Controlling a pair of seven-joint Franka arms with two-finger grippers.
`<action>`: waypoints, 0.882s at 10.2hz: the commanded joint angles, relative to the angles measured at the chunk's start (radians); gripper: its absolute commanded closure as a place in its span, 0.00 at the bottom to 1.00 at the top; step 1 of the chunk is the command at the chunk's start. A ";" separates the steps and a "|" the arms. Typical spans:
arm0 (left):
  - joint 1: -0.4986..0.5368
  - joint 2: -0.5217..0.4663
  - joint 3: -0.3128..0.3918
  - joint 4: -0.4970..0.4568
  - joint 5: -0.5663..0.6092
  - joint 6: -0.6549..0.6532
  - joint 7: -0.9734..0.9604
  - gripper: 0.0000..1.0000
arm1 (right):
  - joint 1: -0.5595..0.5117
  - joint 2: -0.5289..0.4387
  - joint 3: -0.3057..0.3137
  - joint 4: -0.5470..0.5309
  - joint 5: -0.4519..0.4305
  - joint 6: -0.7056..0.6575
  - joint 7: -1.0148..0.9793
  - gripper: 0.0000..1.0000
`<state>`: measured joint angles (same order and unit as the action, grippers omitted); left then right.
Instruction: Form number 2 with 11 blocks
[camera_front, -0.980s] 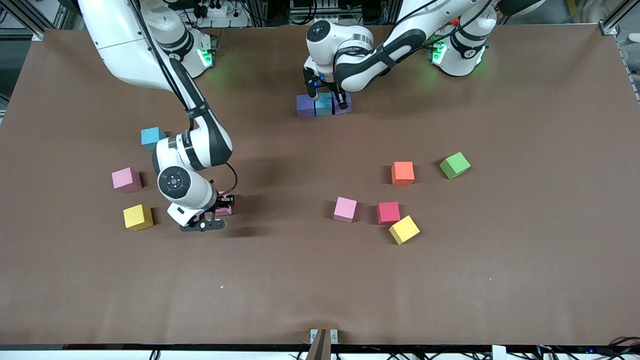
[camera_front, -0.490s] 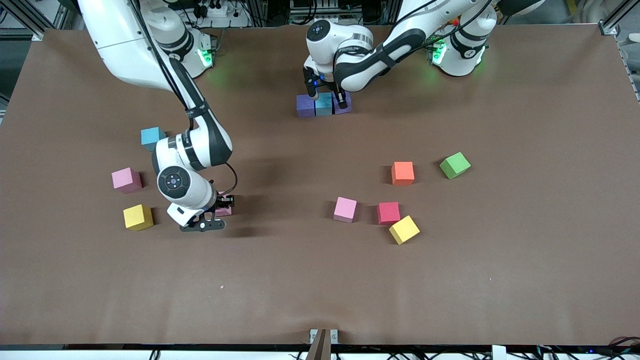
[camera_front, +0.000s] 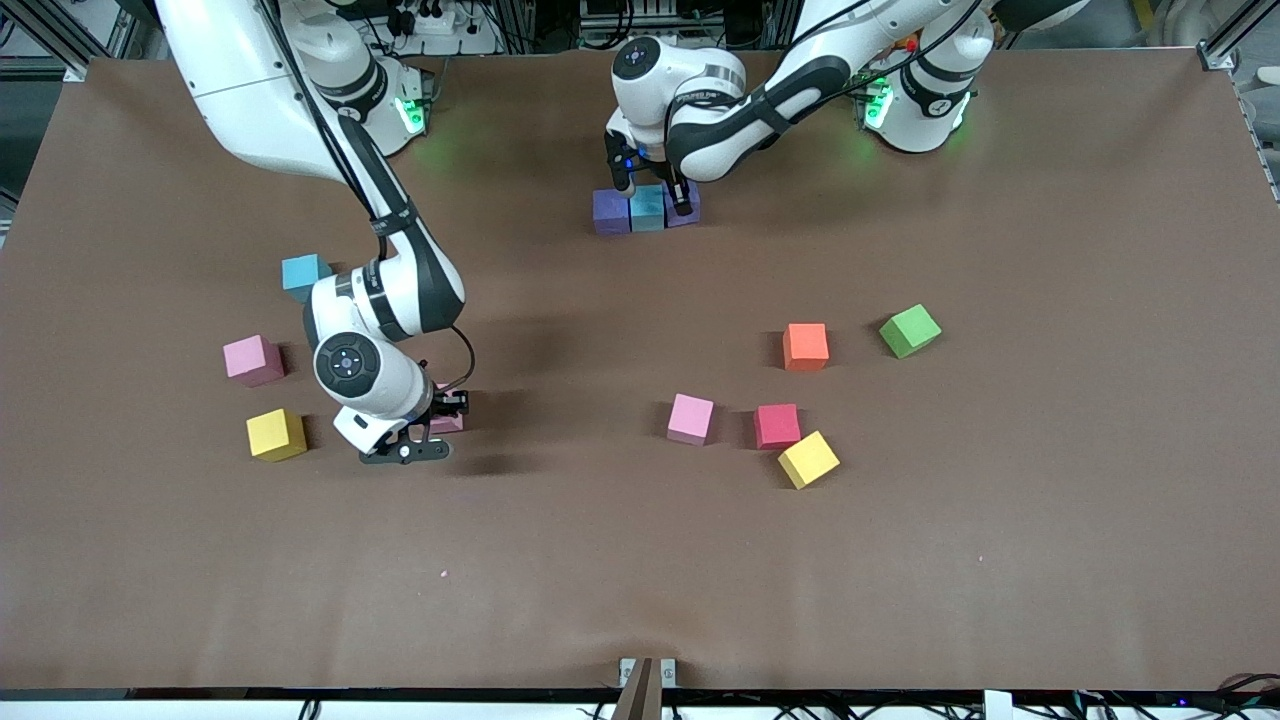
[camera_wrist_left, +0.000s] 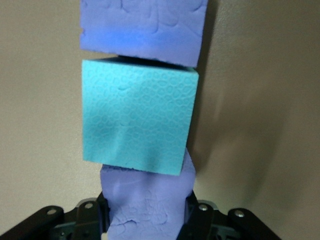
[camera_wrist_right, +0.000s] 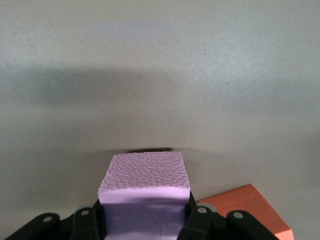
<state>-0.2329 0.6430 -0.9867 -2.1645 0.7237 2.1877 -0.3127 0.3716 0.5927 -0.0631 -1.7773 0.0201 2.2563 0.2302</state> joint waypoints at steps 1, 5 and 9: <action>0.004 0.026 -0.003 0.017 0.026 0.010 0.026 0.67 | 0.001 -0.016 0.002 0.001 -0.002 -0.020 0.021 0.66; 0.004 0.026 0.000 0.028 0.025 0.010 0.029 0.00 | 0.001 -0.016 0.002 0.002 -0.002 -0.020 0.020 0.66; 0.016 0.006 -0.006 0.023 0.022 -0.003 0.017 0.00 | 0.001 -0.014 0.002 0.004 -0.002 -0.020 0.020 0.66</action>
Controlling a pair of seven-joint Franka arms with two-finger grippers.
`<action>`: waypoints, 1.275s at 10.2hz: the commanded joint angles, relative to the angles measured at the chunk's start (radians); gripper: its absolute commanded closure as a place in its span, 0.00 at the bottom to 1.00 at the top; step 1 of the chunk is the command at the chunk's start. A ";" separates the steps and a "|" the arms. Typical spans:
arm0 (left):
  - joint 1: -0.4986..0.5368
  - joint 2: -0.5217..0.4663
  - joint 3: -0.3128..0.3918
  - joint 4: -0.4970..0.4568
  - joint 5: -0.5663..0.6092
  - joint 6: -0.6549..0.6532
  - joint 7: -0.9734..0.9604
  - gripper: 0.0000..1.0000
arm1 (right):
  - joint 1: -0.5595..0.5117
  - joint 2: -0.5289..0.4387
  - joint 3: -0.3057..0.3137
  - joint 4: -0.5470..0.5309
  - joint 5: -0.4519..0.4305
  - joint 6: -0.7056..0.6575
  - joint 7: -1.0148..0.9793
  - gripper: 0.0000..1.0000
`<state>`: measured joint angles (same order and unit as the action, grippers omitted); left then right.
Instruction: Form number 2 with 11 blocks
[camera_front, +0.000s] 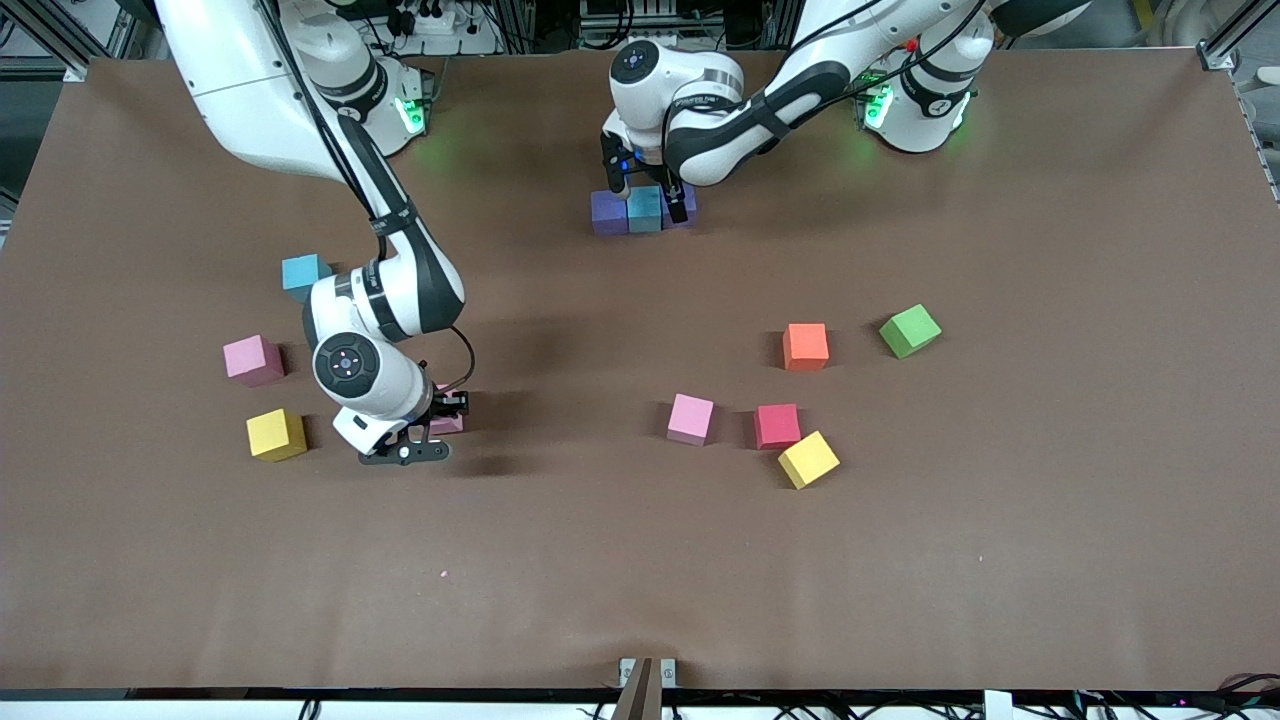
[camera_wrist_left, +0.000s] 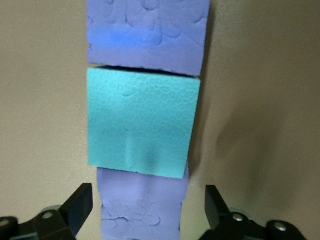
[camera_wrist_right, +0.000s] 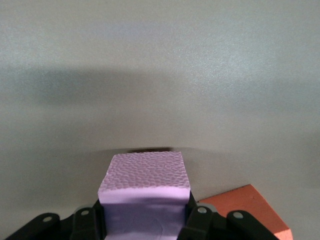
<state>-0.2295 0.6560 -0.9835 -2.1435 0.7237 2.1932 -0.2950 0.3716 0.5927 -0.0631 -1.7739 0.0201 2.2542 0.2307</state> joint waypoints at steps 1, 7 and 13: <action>0.015 -0.039 -0.015 -0.004 0.002 -0.012 -0.004 0.00 | 0.001 -0.014 0.003 0.001 0.000 -0.018 0.019 0.66; 0.237 -0.072 -0.266 0.025 -0.133 -0.231 -0.153 0.00 | 0.020 -0.014 0.035 0.050 0.001 -0.113 0.073 0.66; 0.554 -0.058 -0.276 0.289 -0.165 -0.500 -0.145 0.00 | 0.117 -0.011 0.127 0.099 0.078 -0.119 0.206 0.63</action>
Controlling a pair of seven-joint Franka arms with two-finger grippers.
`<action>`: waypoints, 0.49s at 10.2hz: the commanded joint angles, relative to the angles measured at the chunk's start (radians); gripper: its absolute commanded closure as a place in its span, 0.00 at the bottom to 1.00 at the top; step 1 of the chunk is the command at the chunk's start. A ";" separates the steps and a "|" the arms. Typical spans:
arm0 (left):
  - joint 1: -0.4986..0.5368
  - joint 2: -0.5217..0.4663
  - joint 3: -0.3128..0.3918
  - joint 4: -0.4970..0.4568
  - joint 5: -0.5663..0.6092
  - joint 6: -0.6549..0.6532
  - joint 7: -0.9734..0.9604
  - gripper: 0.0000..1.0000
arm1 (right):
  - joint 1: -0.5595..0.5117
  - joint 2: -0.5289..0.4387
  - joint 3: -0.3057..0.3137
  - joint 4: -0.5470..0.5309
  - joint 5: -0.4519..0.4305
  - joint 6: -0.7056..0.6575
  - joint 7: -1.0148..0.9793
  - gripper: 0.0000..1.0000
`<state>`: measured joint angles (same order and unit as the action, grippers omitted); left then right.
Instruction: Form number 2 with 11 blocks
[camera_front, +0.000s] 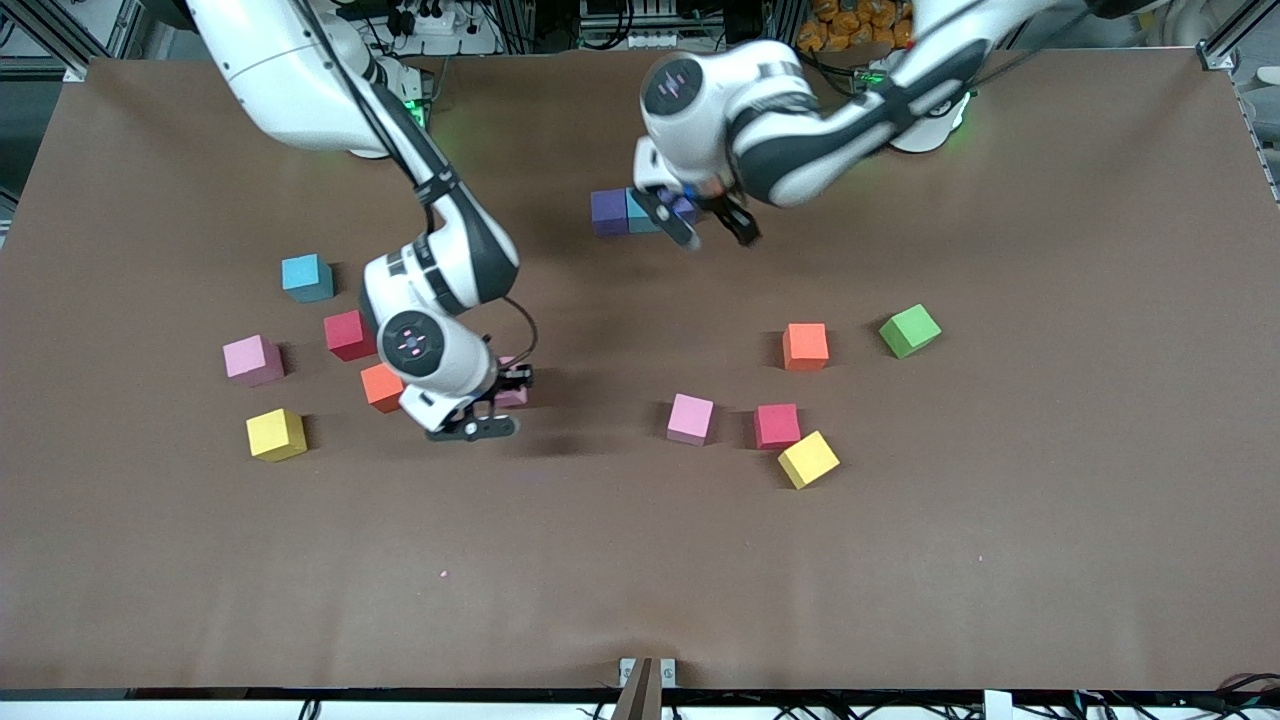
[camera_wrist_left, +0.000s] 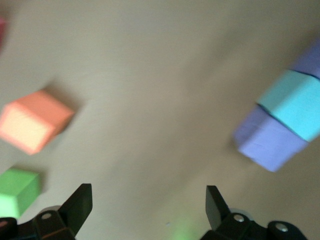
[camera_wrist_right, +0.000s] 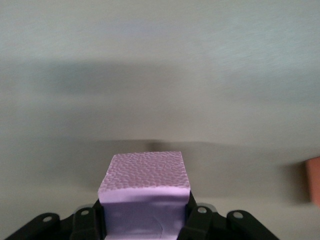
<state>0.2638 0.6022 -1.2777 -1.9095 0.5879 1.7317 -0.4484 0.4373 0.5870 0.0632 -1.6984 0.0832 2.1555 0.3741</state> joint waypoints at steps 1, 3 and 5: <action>0.089 -0.004 0.071 0.102 -0.029 -0.038 0.008 0.00 | 0.107 -0.004 0.000 0.028 0.015 -0.020 0.118 0.63; 0.089 -0.002 0.202 0.202 -0.028 -0.040 0.005 0.00 | 0.199 -0.003 0.001 0.039 0.015 -0.020 0.202 0.63; 0.054 0.060 0.280 0.311 -0.036 -0.038 -0.015 0.00 | 0.303 0.008 0.001 0.048 0.016 -0.008 0.297 0.63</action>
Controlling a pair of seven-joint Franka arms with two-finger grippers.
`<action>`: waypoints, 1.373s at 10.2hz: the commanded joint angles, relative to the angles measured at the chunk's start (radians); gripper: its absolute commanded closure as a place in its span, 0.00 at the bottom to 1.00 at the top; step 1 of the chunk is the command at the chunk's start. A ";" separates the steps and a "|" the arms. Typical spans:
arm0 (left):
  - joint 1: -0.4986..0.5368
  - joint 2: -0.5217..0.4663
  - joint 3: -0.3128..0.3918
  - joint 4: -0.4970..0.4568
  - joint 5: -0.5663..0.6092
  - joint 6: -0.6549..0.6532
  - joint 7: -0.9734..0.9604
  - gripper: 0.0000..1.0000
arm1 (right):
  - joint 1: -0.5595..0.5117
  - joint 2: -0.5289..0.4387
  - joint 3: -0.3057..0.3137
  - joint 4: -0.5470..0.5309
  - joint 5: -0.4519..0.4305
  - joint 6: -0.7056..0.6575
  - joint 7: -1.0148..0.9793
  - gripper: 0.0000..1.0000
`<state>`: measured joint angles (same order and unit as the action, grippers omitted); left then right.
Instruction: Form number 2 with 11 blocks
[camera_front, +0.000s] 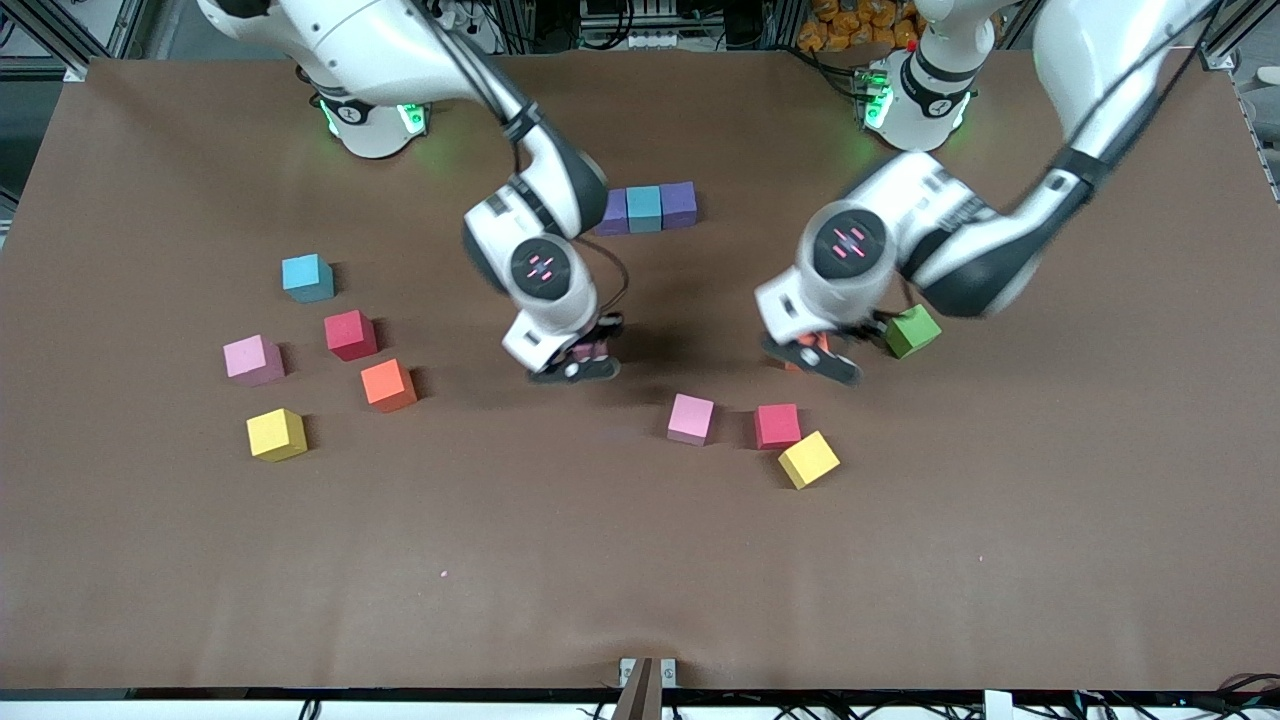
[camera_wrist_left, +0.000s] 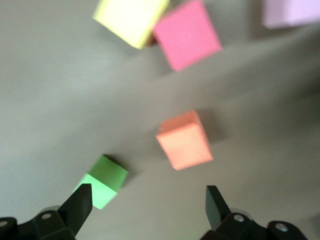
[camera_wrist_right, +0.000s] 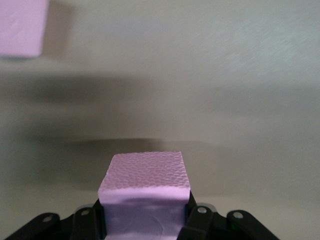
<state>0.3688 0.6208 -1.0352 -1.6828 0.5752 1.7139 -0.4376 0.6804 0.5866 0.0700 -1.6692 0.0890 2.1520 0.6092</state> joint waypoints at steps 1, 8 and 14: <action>-0.071 0.066 0.072 0.135 -0.023 -0.011 -0.018 0.00 | 0.105 0.018 -0.006 0.020 0.012 -0.003 0.087 0.63; -0.502 0.171 0.461 0.374 -0.208 0.240 -0.122 0.00 | 0.338 0.099 -0.007 0.058 0.012 0.071 0.250 0.63; -0.737 0.267 0.639 0.430 -0.244 0.420 -0.308 0.00 | 0.349 0.124 -0.007 0.054 0.009 0.092 0.274 0.63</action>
<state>-0.3569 0.8625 -0.4128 -1.2887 0.3534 2.1143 -0.7324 1.0189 0.6955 0.0677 -1.6346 0.0933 2.2455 0.8604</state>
